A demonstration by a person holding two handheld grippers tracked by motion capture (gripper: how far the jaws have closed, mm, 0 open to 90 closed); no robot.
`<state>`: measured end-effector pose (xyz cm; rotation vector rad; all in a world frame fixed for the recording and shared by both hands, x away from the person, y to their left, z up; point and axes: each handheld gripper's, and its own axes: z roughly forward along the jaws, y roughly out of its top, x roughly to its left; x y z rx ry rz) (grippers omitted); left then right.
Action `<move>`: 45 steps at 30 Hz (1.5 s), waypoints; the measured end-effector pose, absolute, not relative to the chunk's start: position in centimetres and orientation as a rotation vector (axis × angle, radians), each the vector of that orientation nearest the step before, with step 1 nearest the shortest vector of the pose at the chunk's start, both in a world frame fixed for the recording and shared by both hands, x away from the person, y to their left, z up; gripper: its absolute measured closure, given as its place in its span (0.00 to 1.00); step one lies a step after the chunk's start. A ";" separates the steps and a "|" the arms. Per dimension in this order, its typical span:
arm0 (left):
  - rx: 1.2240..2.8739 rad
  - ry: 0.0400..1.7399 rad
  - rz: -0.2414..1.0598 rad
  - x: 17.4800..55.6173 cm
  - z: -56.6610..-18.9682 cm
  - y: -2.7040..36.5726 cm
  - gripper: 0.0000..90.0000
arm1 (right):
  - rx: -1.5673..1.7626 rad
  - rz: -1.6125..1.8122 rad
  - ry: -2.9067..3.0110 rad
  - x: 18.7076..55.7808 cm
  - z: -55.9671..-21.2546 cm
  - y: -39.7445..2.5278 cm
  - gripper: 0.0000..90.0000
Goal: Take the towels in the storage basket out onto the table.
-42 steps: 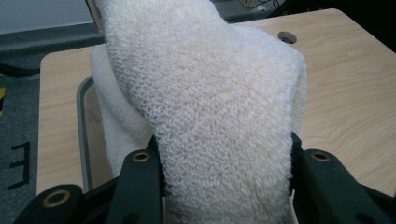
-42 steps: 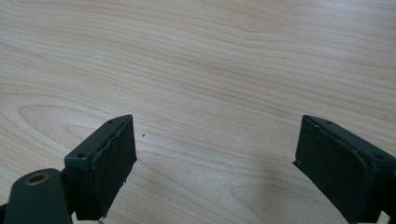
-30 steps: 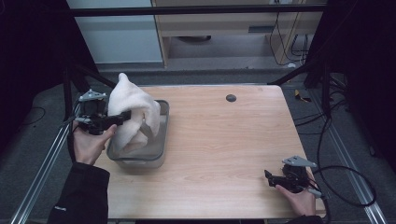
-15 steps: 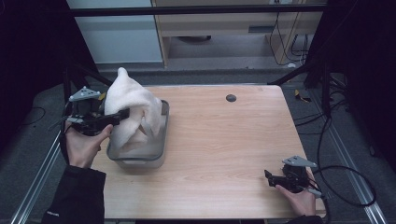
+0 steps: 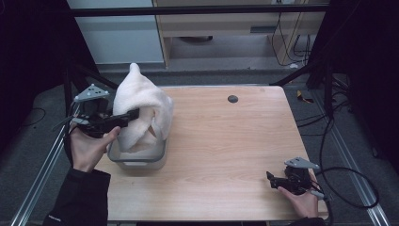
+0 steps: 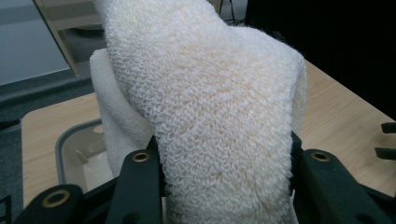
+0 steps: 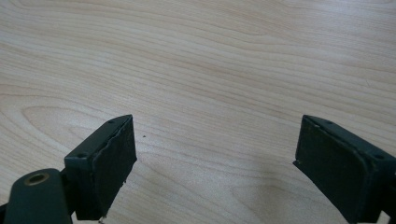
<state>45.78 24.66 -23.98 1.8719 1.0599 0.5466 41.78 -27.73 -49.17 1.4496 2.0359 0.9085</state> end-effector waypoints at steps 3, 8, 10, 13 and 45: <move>1.884 1.038 0.539 45.7 -24.0 23.8 0.63 | 1.458 0.912 2.035 41.7 -49.1 -27.7 0.13; 1.895 1.005 0.523 45.6 -23.9 22.6 0.63 | 1.453 0.909 2.034 41.8 -49.2 -27.7 0.13; 1.900 0.992 0.518 45.5 -23.9 22.0 0.63 | 1.451 0.908 2.034 41.8 -49.2 -27.7 0.13; 1.916 0.970 0.507 45.6 -23.9 20.9 0.63 | 1.455 0.909 2.032 41.7 -49.1 -27.7 0.13; 2.037 0.846 0.398 47.8 -27.7 11.8 0.63 | 1.435 0.914 2.021 41.7 -49.2 -27.8 0.13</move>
